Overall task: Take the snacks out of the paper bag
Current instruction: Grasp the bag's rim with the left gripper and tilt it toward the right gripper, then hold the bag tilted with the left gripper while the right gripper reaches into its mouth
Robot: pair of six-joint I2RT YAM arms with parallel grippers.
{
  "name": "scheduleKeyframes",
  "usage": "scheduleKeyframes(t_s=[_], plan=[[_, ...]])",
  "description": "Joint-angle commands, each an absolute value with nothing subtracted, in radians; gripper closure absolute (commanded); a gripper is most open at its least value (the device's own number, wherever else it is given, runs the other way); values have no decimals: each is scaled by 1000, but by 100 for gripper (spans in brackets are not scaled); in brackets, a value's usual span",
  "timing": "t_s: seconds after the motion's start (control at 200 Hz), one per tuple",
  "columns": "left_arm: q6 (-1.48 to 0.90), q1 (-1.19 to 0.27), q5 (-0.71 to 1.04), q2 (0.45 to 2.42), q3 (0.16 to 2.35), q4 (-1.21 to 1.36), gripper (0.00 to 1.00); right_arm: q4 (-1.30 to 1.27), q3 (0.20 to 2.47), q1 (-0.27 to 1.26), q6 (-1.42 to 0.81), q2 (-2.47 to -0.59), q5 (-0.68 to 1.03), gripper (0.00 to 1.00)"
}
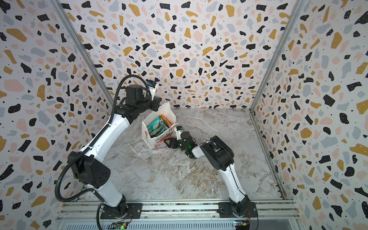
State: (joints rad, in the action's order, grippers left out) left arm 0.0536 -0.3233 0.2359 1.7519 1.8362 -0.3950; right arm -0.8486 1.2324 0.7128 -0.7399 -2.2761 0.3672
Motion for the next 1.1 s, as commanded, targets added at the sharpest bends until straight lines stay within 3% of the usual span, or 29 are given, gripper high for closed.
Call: scheduleKeyframes(t_s=[0.0, 0.23, 0.516, 0.836, 1.091], plan=[[102, -328, 320, 1737, 1882, -358, 100, -794, 1315, 721, -743, -2278, 354, 30], [81, -329, 338, 1664, 1729, -295, 100, -745, 1097, 688, -675, -2111, 267, 30], [53, -406, 272, 1506, 1505, -221, 100, -650, 779, 533, -612, -1827, 201, 30], [-58, -490, 215, 1433, 1400, -165, 100, -298, 783, 428, -424, -1559, 86, 27], [-109, -511, 229, 1434, 1388, -173, 100, -235, 803, 439, -327, -1336, 263, 29]])
